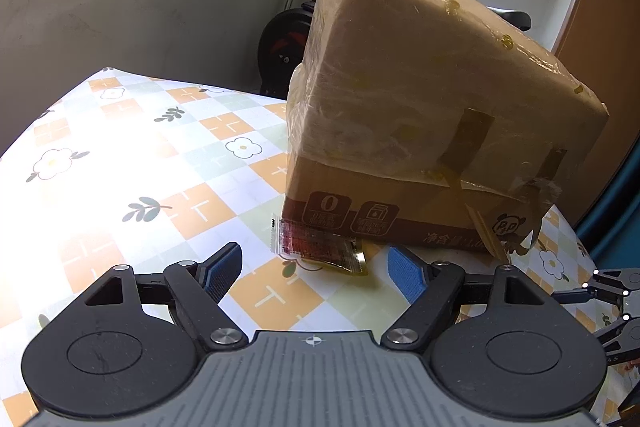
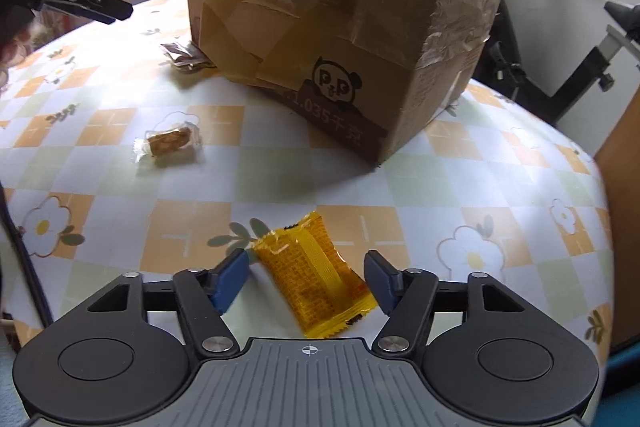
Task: Organize snacks
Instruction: 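Lower both tools toward the yellow snack and red packet on the table, then close the right tool on the yellow snack while the left tool reaches the red packet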
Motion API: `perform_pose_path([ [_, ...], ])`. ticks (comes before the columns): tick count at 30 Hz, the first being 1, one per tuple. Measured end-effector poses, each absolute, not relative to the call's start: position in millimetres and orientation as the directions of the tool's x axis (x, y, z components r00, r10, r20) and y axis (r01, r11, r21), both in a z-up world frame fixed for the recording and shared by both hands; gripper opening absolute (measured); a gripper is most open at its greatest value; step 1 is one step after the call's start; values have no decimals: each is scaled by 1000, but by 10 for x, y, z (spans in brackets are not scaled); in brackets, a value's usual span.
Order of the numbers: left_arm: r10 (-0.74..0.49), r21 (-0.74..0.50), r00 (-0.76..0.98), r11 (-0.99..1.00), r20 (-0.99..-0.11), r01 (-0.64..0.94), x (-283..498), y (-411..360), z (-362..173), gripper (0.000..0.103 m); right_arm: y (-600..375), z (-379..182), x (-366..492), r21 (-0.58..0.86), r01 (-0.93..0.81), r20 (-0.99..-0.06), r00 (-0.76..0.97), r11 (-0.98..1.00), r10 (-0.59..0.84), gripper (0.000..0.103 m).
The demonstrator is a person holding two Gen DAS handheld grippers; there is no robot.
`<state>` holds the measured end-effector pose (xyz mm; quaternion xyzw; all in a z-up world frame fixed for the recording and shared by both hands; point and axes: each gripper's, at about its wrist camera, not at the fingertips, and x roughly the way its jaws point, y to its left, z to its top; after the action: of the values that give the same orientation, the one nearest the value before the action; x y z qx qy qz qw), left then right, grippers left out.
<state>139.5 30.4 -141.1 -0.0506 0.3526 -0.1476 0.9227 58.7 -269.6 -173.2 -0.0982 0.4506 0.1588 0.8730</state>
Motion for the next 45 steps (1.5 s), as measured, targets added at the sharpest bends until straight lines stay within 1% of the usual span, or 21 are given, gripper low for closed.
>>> perform_pose_path([
  [1,-307,-197,707,952,-637,235,1394,306,-1415,82,-2714,-1725,574,-14,-371,-817,540,928,204,46],
  [4,-305,-197,705,952,-641,233,1392,302,-1432,82,-2709,-1722,581,4,-348,-807,552,937,209,37],
  [8,-305,-190,700,952,-646,239,1401,271,-1454,82,-2677,-1736,651,58,-264,-779,591,963,209,33],
  [15,-289,-167,697,956,-656,239,1453,231,-1510,81,-2486,-1819,870,163,-107,-712,675,981,192,32],
  [17,-276,-155,697,960,-661,233,1489,217,-1534,79,-2414,-1843,888,148,-80,-700,695,986,161,32],
  [18,-273,-152,697,961,-663,231,1514,207,-1548,76,-2397,-1863,885,139,-69,-694,705,988,146,32],
  [20,-264,-144,700,963,-664,227,1573,179,-1579,76,-2379,-1896,820,134,-46,-671,731,990,125,33],
  [23,-266,-138,700,962,-663,235,1677,104,-1644,74,-2343,-1922,757,112,-50,-660,743,992,112,33],
  [25,-260,-127,695,963,-670,238,1751,50,-1706,68,-2311,-1928,742,93,-57,-657,747,994,104,33],
  [34,-194,-98,689,979,-698,178,2044,-72,-1957,67,-2224,-1941,754,68,-96,-653,749,993,117,33],
  [39,-192,-103,695,980,-693,168,1974,-77,-2044,67,-2242,-1935,751,86,-100,-649,749,991,131,33],
  [42,-178,-81,708,982,-683,169,1855,-69,-2065,52,-2254,-1930,748,92,-100,-647,750,991,135,33],
  [43,-178,-79,710,982,-682,170,1820,-62,-2066,46,-2262,-1929,748,93,-101,-647,750,991,137,33],
  [44,-175,-74,711,982,-681,172,1790,-48,-2060,43,-2260,-1928,752,94,-102,-647,750,990,138,33],
  [45,-173,-67,713,982,-679,175,1767,-37,-2060,38,-2264,-1928,753,96,-102,-647,749,990,140,33],
])
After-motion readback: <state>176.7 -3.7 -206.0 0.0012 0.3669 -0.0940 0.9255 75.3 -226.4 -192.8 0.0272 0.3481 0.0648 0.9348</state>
